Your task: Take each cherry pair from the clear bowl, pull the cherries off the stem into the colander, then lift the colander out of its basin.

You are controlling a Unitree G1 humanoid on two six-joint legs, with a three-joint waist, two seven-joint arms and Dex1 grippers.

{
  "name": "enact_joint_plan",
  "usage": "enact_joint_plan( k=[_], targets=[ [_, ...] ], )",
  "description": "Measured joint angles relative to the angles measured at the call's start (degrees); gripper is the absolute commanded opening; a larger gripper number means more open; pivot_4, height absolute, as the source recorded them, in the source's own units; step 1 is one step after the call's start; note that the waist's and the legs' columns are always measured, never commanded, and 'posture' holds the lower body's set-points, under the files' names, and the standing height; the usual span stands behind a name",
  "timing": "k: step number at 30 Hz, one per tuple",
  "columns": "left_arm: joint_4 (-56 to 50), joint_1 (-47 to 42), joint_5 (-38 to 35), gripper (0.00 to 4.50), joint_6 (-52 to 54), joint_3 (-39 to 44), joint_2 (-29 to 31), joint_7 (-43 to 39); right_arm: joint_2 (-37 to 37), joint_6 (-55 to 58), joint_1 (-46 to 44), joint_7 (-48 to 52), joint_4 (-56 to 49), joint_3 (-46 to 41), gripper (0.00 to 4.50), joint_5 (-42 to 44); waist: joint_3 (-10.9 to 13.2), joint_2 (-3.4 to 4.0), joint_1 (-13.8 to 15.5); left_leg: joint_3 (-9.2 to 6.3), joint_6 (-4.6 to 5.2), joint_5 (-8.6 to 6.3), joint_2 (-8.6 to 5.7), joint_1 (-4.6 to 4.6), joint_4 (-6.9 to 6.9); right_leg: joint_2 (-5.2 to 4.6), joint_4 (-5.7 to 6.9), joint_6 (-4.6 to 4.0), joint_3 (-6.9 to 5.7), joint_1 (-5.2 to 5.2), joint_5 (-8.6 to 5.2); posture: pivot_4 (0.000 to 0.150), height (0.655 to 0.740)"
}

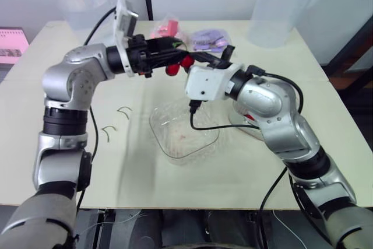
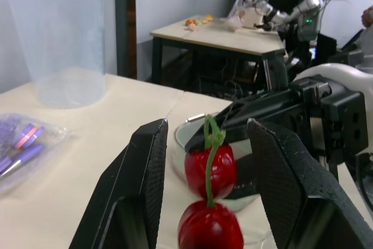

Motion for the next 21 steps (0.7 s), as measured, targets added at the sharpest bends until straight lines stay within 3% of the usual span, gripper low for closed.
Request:
enact_joint_plan(
  k=[13,16,19,21],
  targets=[
    [0.9,-1.1,0.0,2.31,-0.3,0.0,-1.2,0.5,0.6,0.4,0.6,1.1,-0.1,-0.1,0.86,-0.5,0.0,0.0,0.0,-0.02,-0.05,0.03,0.0,0.0,-0.02,0.0,0.01,0.0,-0.01,0.0,0.0,0.15,0.7367],
    [0.8,-1.1,0.0,1.4,-0.3,0.0,-1.2,0.5,0.6,0.4,0.6,1.2,-0.8,-0.2,0.86,-0.5,0.0,0.0,0.0,-0.02,-0.06,0.03,-0.01,0.0,-0.02,0.0,0.01,0.0,-0.01,0.0,0.0,0.15,0.7367],
    [0.3,-0.8,0.0,0.1,-0.2,0.0,-1.2,0.5,0.6,0.4,0.6,1.3,-1.0,-0.2,0.86,-0.5,0.0,0.0,0.0,-0.02,-0.07,0.04,-0.01,0.0,-0.02,-0.01,0.01,0.0,-0.01,0.0,0.0,0.15,0.7367],
    [0.2,-0.6,0.0,0.1,-0.2,0.0,-1.1,0.5,0.6,0.5,0.6,1.5,-1.1,-0.2,0.86,-0.5,0.0,0.0,0.0,-0.02,-0.08,0.04,-0.01,0.0,-0.02,-0.01,0.01,0.0,-0.01,0.0,0.0,0.15,0.7367]
  ],
)
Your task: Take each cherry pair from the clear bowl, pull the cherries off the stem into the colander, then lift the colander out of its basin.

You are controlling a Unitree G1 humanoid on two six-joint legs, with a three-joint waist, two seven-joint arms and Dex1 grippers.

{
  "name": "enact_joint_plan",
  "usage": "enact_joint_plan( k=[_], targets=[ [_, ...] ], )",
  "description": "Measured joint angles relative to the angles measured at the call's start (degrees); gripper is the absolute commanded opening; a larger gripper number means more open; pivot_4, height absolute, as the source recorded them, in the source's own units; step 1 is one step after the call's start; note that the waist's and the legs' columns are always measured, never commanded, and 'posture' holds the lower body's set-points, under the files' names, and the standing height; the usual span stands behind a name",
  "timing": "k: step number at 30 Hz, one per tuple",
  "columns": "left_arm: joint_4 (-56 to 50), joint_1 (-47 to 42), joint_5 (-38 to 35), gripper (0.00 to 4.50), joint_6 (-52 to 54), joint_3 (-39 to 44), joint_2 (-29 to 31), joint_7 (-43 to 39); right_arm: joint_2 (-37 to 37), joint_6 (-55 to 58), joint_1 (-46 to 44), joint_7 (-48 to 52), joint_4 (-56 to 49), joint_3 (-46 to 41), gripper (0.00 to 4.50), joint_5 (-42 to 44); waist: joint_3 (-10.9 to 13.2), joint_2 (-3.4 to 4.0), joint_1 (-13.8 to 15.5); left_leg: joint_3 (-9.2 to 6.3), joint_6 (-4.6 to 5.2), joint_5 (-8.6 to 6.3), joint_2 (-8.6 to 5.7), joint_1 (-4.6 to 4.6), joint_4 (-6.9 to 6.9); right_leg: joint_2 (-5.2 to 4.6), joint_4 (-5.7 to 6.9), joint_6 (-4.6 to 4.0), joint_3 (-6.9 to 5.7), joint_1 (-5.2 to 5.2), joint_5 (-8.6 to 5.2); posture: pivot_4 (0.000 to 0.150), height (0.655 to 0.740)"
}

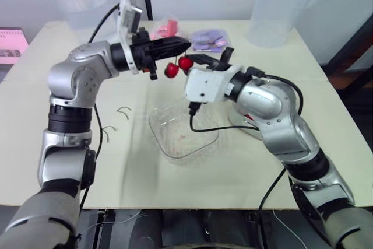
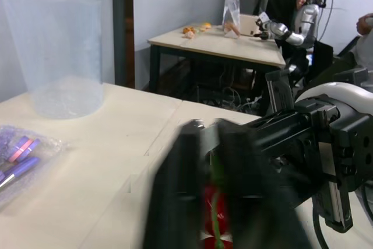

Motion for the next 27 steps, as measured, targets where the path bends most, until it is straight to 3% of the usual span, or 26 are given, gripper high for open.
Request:
enact_joint_plan(
  k=[27],
  targets=[
    [-1.8,1.5,-0.2,0.1,1.4,0.1,0.9,0.7,0.0,0.2,0.0,0.9,0.0,-0.1,0.86,0.0,0.0,0.0,0.0,-0.01,-0.04,0.02,-0.01,0.01,0.0,-0.01,0.02,0.0,-0.01,0.01,0.0,0.15,0.7367]
  ],
)
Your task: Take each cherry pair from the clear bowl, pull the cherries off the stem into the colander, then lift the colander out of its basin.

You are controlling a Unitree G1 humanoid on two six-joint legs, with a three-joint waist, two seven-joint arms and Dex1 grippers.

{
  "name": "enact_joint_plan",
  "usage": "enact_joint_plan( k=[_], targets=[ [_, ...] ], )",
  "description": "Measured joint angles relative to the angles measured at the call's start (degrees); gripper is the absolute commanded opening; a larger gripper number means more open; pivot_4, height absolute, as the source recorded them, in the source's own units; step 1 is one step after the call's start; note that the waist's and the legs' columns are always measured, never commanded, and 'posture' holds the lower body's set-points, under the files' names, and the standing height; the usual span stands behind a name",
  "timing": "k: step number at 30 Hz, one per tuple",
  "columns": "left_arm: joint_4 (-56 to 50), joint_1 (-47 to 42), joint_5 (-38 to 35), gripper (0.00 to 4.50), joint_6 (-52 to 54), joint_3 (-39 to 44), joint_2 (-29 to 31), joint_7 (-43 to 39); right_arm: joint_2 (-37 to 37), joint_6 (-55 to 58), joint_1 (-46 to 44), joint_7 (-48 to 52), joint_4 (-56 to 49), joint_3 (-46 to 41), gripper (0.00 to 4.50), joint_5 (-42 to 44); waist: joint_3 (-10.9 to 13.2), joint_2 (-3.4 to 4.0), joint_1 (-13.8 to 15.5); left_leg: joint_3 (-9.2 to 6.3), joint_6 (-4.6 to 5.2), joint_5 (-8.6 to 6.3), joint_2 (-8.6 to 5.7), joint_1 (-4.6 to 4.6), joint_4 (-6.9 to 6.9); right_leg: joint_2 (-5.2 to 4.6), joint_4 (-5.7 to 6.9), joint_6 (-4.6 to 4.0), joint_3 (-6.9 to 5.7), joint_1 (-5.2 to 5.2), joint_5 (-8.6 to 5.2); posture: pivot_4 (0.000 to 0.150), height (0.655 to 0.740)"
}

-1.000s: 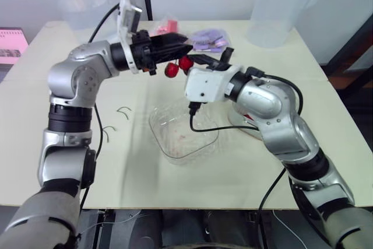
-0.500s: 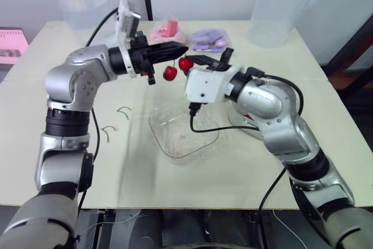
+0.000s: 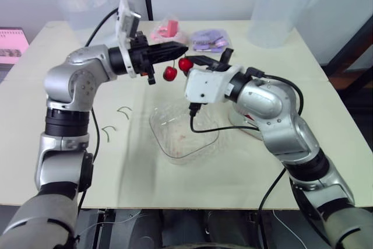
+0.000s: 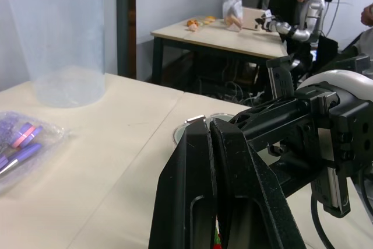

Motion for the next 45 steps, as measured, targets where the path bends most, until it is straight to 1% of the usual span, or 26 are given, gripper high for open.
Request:
enact_joint_plan(
  k=[9,11,12,14,15,16,19,22,24,26,28,30,32,34,38,41,45],
  targets=[
    [-0.3,0.0,-0.1,0.1,0.0,0.0,0.5,-0.8,0.0,-0.3,0.0,0.9,0.0,0.0,0.86,0.1,0.0,0.0,0.0,0.0,0.0,0.0,0.0,0.0,0.0,0.0,0.0,0.0,0.0,0.0,0.0,0.15,0.7367],
    [-0.5,0.0,-0.2,0.0,0.0,0.0,0.7,-1.2,-0.1,-0.7,0.0,1.5,0.0,-0.2,1.89,0.3,0.0,0.0,0.0,0.0,0.0,0.0,0.0,0.0,0.0,0.0,0.0,0.0,-0.01,0.0,0.0,0.15,0.7367],
    [-0.7,0.0,-0.3,0.0,0.0,0.0,0.8,-1.3,-0.4,-0.9,0.0,1.8,0.0,-0.4,2.19,0.6,0.0,0.0,0.0,-0.01,0.0,0.0,0.0,0.0,0.0,0.0,0.0,0.0,-0.01,0.0,0.0,0.15,0.7367],
    [-1.5,0.0,-0.6,0.0,0.0,0.0,1.1,-1.7,-1.2,-1.4,0.0,2.1,0.0,-0.8,3.05,0.7,0.0,0.0,0.0,0.0,0.0,0.0,0.0,0.0,0.0,-0.01,-0.01,0.0,0.0,0.0,0.0,0.15,0.7367],
    [-1.8,0.1,-0.8,0.0,0.0,0.0,1.3,-1.9,-1.7,-1.7,0.0,2.5,0.0,-1.1,3.58,0.8,0.0,0.0,0.0,0.0,0.0,0.0,0.0,0.0,0.0,-0.01,0.0,0.0,0.0,0.0,0.0,0.15,0.7367],
    [-2.3,0.4,-1.1,0.0,0.1,0.1,1.6,-2.2,-2.8,-2.1,0.0,3.6,0.0,-1.5,4.01,1.4,0.0,0.0,0.0,0.0,0.0,0.0,0.0,0.0,0.0,-0.01,-0.01,0.0,0.0,0.01,0.0,0.15,0.7367],
    [-2.8,1.0,-1.3,0.0,0.5,0.1,3.2,-3.4,-5.8,-2.3,0.3,6.5,-0.1,-4.2,4.01,3.9,0.0,0.0,0.0,0.0,0.0,0.0,-0.01,0.0,0.0,-0.01,-0.02,0.0,-0.01,0.02,0.0,0.15,0.7367],
    [-4.4,2.3,-2.4,0.0,1.4,0.1,6.4,-7.2,-7.7,4.8,2.0,12.9,-1.6,-10.9,4.01,12.8,0.0,0.0,0.0,-0.01,0.0,0.0,0.0,0.02,-0.04,-0.01,-0.03,0.0,-0.01,0.04,0.0,0.15,0.7367],
    [-5.5,2.8,-2.6,0.0,1.0,0.1,7.6,-10.2,-7.8,16.1,2.0,18.4,-3.3,-16.3,4.01,22.5,0.0,0.0,0.0,-0.03,0.0,0.0,0.0,0.05,-0.04,-0.01,-0.01,0.0,-0.02,0.09,0.0,0.15,0.7367],
    [-6.1,2.8,-2.9,0.0,0.0,0.2,7.9,-11.9,-8.0,25.2,1.6,22.0,-4.3,-20.5,4.01,30.3,0.0,0.0,0.1,-0.03,0.0,0.0,0.0,0.08,-0.03,-0.01,-0.02,0.0,-0.03,0.12,0.0,0.15,0.7367],
    [-6.4,2.5,-3.8,0.0,-0.1,0.2,8.3,-14.0,-9.3,36.1,0.8,26.9,-4.3,-26.5,4.01,41.5,0.0,0.0,0.1,-0.03,0.01,0.0,0.0,0.09,-0.03,-0.01,-0.03,0.0,-0.03,0.14,0.0,0.15,0.7367],
    [-6.5,2.3,-4.3,0.0,-0.1,0.3,9.0,-15.2,-9.8,42.0,0.3,28.1,-3.5,-29.7,4.01,47.5,0.0,0.0,0.1,-0.03,0.02,-0.01,0.0,0.1,-0.04,0.0,-0.05,0.0,-0.03,0.16,0.0,0.15,0.7367],
    [-6.7,2.0,-4.6,0.0,-0.4,0.4,9.2,-16.0,-8.7,46.9,-0.7,27.0,-2.1,-31.2,4.01,51.5,0.0,0.0,0.0,-0.02,0.03,-0.01,0.0,0.13,-0.04,0.01,-0.04,-0.01,-0.02,0.16,0.0,0.15,0.7367],
    [-7.1,1.8,-4.9,0.0,-0.6,0.4,8.8,-16.1,-4.2,51.6,-3.2,23.0,0.0,-31.9,4.01,54.5,0.0,0.02,-0.3,-0.01,0.03,-0.02,0.0,0.17,-0.07,0.04,0.03,-0.01,0.03,0.13,-0.01,0.15,0.7367],
    [-7.2,1.4,-4.9,0.0,-0.9,0.4,8.2,-16.1,1.6,56.1,-6.3,16.4,1.0,-32.3,4.01,57.9,0.0,0.02,-0.1,-0.04,0.03,-0.01,0.02,0.1,-0.08,0.05,0.01,-0.01,0.01,0.09,-0.01,0.15,0.7367],
    [-7.2,1.0,-4.9,0.0,-1.3,0.4,7.9,-16.0,8.3,58.5,-8.4,10.6,1.7,-32.4,4.01,59.7,0.0,0.02,-0.1,-0.03,0.03,-0.01,0.01,0.07,-0.06,0.03,0.01,-0.01,0.0,0.07,-0.01,0.15,0.7367],
    [-7.1,0.5,-4.9,0.0,-1.5,0.4,7.7,-15.9,12.0,60.0,-8.9,5.5,1.9,-32.4,4.01,61.6,0.0,0.02,0.1,-0.03,0.02,-0.01,0.01,0.03,-0.06,0.01,-0.01,-0.01,-0.02,0.07,-0.01,0.15,0.7367]
  ],
)
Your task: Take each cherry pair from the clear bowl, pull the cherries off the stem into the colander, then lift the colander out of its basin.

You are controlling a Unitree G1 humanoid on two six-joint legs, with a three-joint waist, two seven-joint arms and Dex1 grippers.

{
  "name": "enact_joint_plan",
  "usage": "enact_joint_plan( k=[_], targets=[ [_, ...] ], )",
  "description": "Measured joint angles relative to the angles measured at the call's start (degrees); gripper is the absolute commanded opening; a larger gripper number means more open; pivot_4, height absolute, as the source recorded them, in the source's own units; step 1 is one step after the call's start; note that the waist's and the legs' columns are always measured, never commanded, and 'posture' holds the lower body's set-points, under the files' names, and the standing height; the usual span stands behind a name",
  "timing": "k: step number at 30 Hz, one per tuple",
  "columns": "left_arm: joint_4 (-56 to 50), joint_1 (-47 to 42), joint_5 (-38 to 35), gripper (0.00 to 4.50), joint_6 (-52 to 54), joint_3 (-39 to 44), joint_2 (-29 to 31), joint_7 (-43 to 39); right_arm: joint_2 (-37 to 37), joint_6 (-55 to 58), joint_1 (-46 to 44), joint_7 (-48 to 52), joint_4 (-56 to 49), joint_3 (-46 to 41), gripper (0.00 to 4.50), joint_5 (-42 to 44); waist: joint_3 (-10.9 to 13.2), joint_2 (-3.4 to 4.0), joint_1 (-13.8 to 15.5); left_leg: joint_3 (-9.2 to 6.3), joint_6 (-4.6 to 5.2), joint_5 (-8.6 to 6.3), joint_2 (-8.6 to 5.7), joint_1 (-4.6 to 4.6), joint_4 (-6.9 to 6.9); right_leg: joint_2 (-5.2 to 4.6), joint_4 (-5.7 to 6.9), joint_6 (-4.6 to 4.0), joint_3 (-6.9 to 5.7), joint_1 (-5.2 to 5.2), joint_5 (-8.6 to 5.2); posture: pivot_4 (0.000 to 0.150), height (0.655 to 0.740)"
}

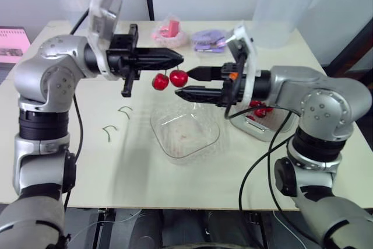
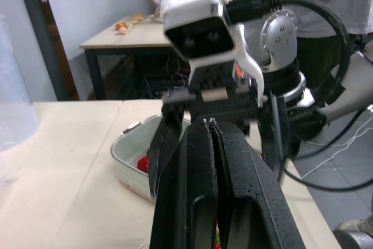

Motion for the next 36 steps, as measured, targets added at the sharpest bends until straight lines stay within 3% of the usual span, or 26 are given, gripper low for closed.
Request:
enact_joint_plan(
  k=[17,18,19,23,24,36],
  targets=[
    [0.0,0.0,0.1,0.0,-0.1,0.0,-0.3,1.1,4.4,1.5,-0.7,-11.3,1.4,-3.6,4.01,8.9,0.0,0.0,-0.2,-0.01,0.0,0.0,0.01,0.0,-0.03,0.02,0.01,0.0,0.01,-0.03,0.0,0.15,0.7367],
    [0.0,0.0,0.1,0.0,-0.1,0.0,-0.3,1.2,4.4,1.5,-0.7,-11.6,1.5,-3.6,3.45,9.3,0.0,0.0,-0.2,-0.01,0.01,0.0,0.01,0.0,-0.03,0.02,0.01,0.0,0.01,-0.03,0.0,0.15,0.7367],
    [0.0,0.0,0.1,0.0,-0.1,0.0,-0.3,1.2,4.4,1.5,-0.7,-11.9,1.5,-3.5,3.24,9.7,0.0,0.0,-0.2,-0.01,0.01,0.0,0.01,0.0,-0.03,0.02,0.01,0.0,0.01,-0.03,0.0,0.15,0.7367],
    [0.0,0.0,0.1,0.0,-0.1,0.0,-0.7,1.4,4.5,1.5,-0.6,-13.0,1.5,-3.4,1.09,11.6,0.0,0.0,-0.2,-0.01,0.01,0.0,0.01,0.0,-0.03,0.02,0.01,0.0,0.01,-0.03,0.0,0.15,0.7367],
    [0.0,0.0,0.1,0.0,-0.2,0.0,-0.7,1.4,4.5,1.5,-0.6,-13.3,1.5,-3.4,0.78,11.7,0.0,0.0,-0.2,-0.01,0.01,0.0,0.01,0.0,-0.03,0.02,0.01,0.0,0.01,-0.03,0.0,0.15,0.7367],
    [0.0,0.0,0.5,0.0,-0.3,-0.4,-0.9,1.9,0.6,1.3,0.5,-15.2,1.3,-0.3,0.65,14.3,0.0,0.0,-0.2,-0.01,0.01,0.0,0.01,-0.01,-0.04,0.02,-0.03,0.0,0.01,-0.03,0.0,0.15,0.7367]
  ],
)
